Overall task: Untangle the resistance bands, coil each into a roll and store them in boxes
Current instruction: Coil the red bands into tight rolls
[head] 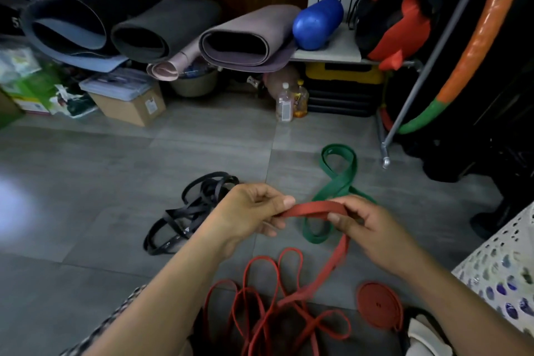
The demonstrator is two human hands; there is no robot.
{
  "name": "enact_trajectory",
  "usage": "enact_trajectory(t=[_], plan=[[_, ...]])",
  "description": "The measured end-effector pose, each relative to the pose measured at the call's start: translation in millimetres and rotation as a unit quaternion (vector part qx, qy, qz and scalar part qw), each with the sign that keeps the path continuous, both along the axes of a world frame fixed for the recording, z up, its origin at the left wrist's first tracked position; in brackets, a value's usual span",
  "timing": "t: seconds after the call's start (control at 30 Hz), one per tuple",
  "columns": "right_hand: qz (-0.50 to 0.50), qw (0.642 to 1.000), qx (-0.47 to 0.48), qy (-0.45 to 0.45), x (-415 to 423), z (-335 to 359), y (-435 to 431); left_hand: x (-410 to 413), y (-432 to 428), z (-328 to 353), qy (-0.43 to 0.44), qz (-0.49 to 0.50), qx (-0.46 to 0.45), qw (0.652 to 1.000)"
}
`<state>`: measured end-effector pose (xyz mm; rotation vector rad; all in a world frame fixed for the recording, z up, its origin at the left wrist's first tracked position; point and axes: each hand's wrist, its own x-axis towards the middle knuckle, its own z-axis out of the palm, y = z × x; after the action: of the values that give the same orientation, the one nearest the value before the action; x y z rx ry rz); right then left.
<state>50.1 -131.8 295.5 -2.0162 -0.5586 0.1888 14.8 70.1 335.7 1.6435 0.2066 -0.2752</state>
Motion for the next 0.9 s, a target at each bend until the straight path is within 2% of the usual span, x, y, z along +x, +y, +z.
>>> enact_trajectory(t=[0.23,0.33,0.47,0.63,0.77,0.83,0.9], plan=[[-0.015,0.996,0.061,0.059,2.4,-4.4,7.6,4.4,6.5,2.9,-0.005,0.023,-0.043,0.999],[0.006,0.999,0.022,0.03,0.4,-5.1,13.5,2.4,5.8,5.0,0.004,0.03,-0.052,0.998],[0.027,0.999,-0.022,-0.005,-0.9,-5.0,15.4,1.8,6.2,2.1,0.027,0.03,-0.022,0.999],[0.016,0.998,-0.045,-0.028,1.6,-10.9,11.1,0.4,5.1,2.3,0.04,0.009,-0.029,0.999],[0.014,0.995,-0.086,-0.043,-0.8,-12.6,10.6,0.8,-0.2,-0.9,0.035,0.008,0.003,0.999],[0.014,0.994,-0.097,-0.038,-0.2,-11.3,8.9,2.1,-0.7,-0.2,0.032,0.018,-0.009,0.999],[0.03,0.997,-0.07,0.01,-0.7,-8.2,8.2,3.2,-1.6,-0.1,0.025,0.03,-0.024,0.999]])
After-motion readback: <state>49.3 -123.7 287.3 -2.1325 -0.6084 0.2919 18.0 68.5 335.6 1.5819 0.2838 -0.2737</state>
